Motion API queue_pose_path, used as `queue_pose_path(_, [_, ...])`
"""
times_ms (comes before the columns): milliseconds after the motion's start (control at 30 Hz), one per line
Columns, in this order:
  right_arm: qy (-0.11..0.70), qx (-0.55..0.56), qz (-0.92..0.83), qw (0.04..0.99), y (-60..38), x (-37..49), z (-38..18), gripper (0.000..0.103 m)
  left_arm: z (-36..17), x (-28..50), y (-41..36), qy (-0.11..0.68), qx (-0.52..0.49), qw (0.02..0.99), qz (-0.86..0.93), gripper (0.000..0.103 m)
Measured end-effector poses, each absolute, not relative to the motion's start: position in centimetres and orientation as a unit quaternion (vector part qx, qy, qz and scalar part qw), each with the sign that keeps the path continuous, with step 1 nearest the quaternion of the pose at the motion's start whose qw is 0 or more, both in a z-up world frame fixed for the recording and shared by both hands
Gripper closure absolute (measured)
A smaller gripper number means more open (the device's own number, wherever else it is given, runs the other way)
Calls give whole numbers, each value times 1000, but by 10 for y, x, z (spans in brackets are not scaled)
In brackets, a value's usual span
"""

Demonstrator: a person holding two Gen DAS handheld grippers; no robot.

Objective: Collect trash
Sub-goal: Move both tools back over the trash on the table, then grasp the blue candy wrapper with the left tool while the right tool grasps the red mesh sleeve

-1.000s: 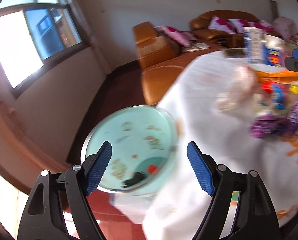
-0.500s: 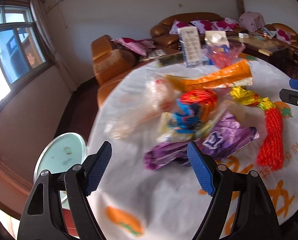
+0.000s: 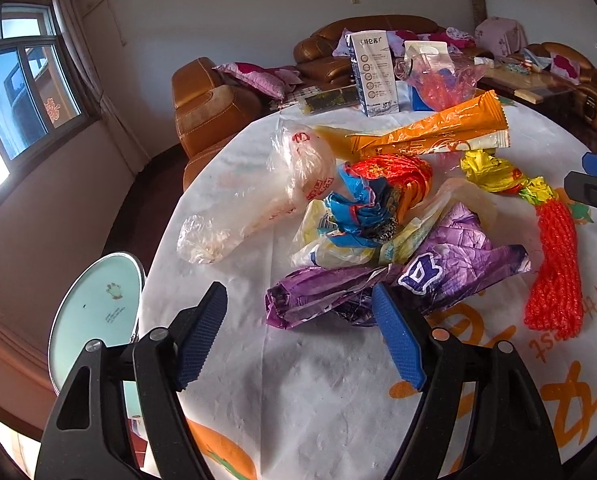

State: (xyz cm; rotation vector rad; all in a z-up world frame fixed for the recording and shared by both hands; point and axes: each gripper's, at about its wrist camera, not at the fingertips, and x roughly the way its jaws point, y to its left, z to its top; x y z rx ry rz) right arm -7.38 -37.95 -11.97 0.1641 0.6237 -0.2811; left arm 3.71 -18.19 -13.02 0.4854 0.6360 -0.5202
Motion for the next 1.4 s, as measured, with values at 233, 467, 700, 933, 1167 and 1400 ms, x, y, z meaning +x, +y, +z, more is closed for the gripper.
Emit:
queue_pose_path(233, [313,87,-142,935,-382,-69,-122,39,-131,35,-182,308,229,886,-260,30])
queue_pose_path(467, [362,86,-129,919,-379,-51,-141,41,-137,35,-183,321,225,876,-282,53])
queue_pose_path(700, [380,100,-89,915,-375,-49,-145,74,-145,36,-188,344,230,860,-298,95])
queue_pose_path(933, [372,109,-75,919,-371,-60,-144,87,-144,31,-195,338,227,867,-289,103])
queue_pose_path(1167, [361,131,-79,920,-359,-61,-137,91,-134,28,-187,337,199,876,-282,103])
queue_pose_path(1400, [365,118,-90,919,-336,-49,-122,92,-120,35,-169,322,180,889,-272,103])
